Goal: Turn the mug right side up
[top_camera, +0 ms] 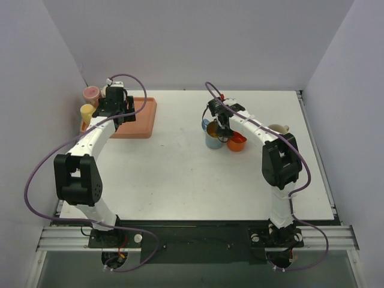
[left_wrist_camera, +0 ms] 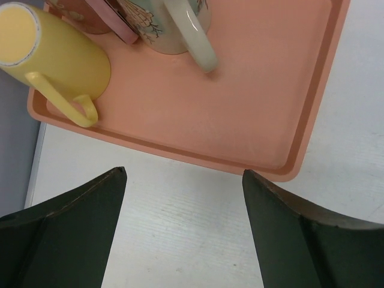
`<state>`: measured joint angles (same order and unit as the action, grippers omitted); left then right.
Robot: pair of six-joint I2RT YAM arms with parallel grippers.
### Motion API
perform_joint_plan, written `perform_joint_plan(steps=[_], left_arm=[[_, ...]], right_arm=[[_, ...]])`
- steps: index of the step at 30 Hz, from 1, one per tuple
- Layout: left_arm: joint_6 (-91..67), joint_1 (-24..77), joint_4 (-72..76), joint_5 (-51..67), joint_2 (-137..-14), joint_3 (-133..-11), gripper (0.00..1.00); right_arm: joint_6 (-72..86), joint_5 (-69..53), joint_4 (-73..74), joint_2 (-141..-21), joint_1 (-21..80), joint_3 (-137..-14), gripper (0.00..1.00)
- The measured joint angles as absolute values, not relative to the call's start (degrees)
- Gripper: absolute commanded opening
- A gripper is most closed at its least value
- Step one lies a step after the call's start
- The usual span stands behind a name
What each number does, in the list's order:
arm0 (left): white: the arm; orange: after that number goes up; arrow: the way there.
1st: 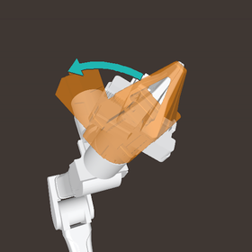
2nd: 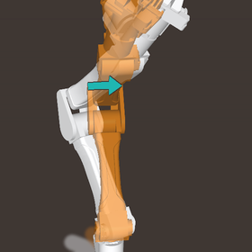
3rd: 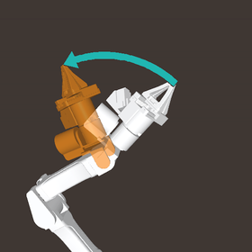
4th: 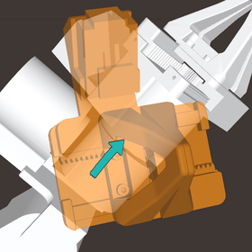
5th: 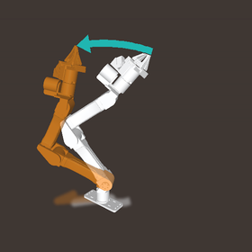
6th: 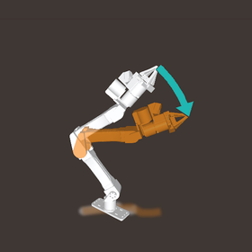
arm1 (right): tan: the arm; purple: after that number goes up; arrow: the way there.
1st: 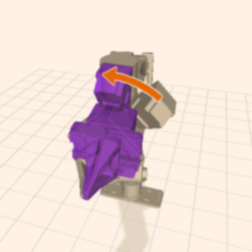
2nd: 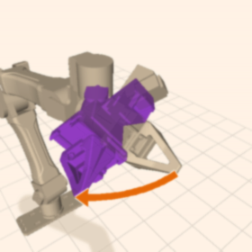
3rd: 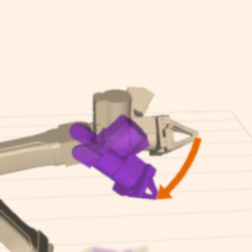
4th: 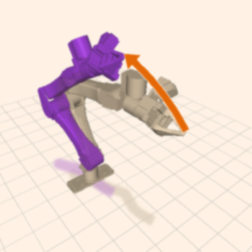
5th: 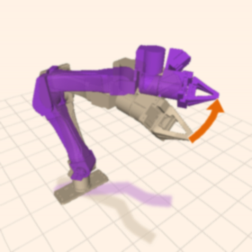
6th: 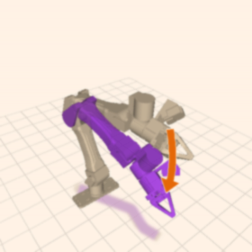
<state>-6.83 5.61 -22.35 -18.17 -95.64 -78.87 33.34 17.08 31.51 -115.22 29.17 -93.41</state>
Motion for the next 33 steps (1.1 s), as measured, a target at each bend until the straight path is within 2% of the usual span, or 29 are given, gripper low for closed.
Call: perform_joint_plan(steps=[5,8,12,14,15,16,17,21,29,33], left_arm=[[-8.08,5.54,-21.91,-19.27,-99.26,-80.79,0.89],[-9.23,5.41,-21.12,-19.22,-101.95,-82.96,0.89],[-11.27,5.02,-19.49,-19.33,-105.71,-85.43,0.89],[-12.12,4.86,-19.14,-19.4,-107.42,-86.41,0.89],[-12.82,4.8,-19.09,-19.55,-108.53,-87.33,0.88],[-13.3,4.78,-19.0,-19.77,-109.49,-88.16,0.87],[-13.63,4.78,-19.0,-20.1,-110.26,-88.84,0.87],[-15.42,4.75,-18.13,-23.42,-113.89,-92.51,0.85],[-16.91,4.75,-16.75,-27.22,-121.49,-98.76,0.81],[-17.3,4.75,-17.21,-28.12,-124.99,-101.71,0.68]], right_arm=[[34.54,15.97,31.46,-115.42,27.86,-93.78,0.2],[34.79,14.55,30.96,-116.11,27.42,-94.3,0.23],[34.72,13.23,30.61,-116.16,27.03,-94.74,0.34],[34.68,12.62,30.28,-116.16,27.05,-94.74,0.45],[34.74,12.43,30.17,-116.11,27.05,-94.74,0.59],[34.52,12.21,29.98,-116.05,27.07,-94.74,0.6],[34.68,11.9,29.89,-115.87,27.09,-94.72,0.81],[33.69,12.58,30.33,-113.08,27.9,-94.61,0.87],[32.49,17.04,30.46,-100.73,30.81,-93.73,0.89],[31.42,18.98,30.44,-98.28,32.38,-93.49,0.89]])
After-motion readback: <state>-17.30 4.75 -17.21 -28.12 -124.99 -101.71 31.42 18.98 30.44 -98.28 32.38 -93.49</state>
